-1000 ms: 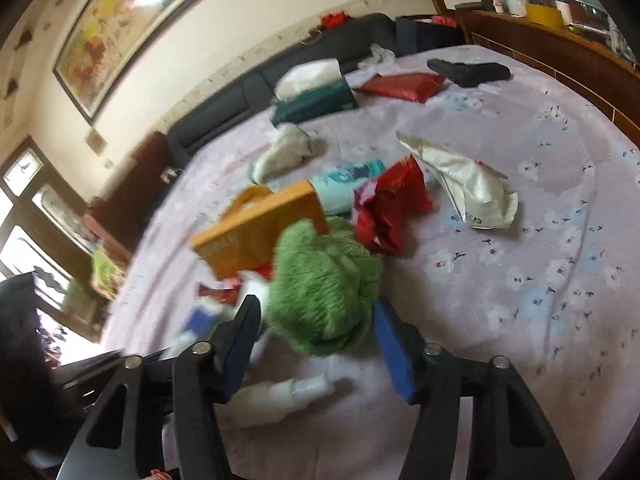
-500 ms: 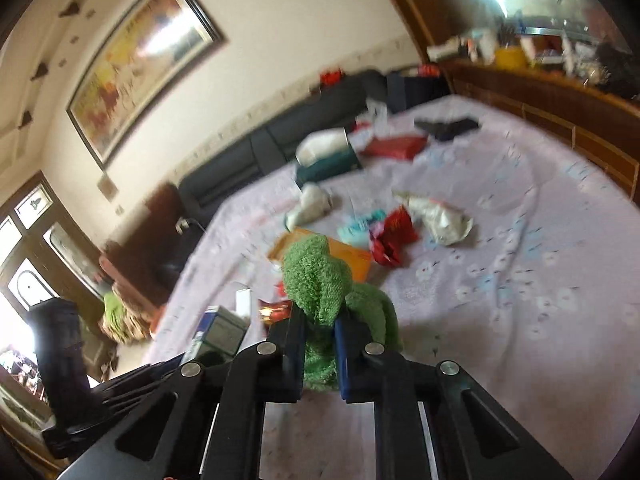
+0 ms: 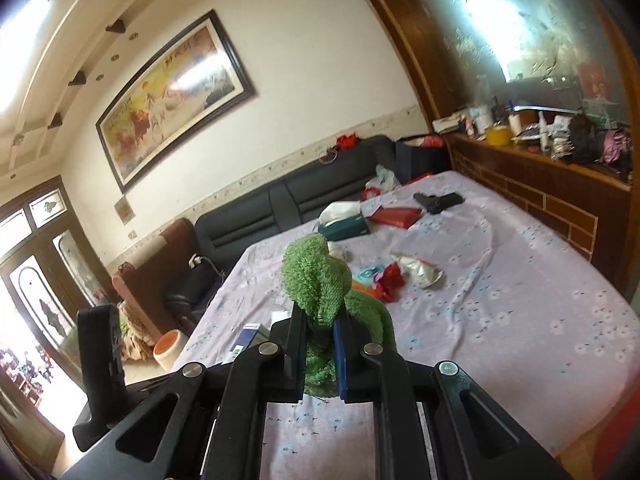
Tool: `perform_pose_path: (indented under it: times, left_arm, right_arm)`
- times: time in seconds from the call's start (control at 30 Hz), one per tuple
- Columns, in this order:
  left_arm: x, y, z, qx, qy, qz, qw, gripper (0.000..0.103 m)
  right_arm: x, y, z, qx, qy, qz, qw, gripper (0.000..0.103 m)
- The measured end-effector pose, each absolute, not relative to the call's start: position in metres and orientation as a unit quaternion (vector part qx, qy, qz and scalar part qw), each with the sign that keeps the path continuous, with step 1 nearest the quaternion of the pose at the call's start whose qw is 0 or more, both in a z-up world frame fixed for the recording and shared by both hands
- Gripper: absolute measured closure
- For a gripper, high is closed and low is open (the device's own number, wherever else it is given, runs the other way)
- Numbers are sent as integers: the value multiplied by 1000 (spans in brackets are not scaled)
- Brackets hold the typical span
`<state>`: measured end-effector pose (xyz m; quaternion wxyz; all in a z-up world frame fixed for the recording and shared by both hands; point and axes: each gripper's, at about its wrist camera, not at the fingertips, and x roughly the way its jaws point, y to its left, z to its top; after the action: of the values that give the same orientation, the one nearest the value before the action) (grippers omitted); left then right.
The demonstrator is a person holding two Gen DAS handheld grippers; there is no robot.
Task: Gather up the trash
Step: 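Carry both held items to the red wastebasket and drop the green cloth from right tool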
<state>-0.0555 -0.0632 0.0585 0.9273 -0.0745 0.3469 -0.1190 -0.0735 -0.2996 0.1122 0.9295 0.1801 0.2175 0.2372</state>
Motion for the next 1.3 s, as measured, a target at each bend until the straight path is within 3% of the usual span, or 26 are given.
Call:
perform_pose_path:
  times: [0.7, 1.3]
  left_arm:
    - [-74, -181, 95, -2, 316, -215, 924, 70]
    - [-54, -376, 75, 35, 349, -449, 822, 70]
  right_arm:
    - [-156, -396, 146, 199, 148, 135, 959, 92]
    - [-201, -542, 117, 241, 133, -67, 959, 92]
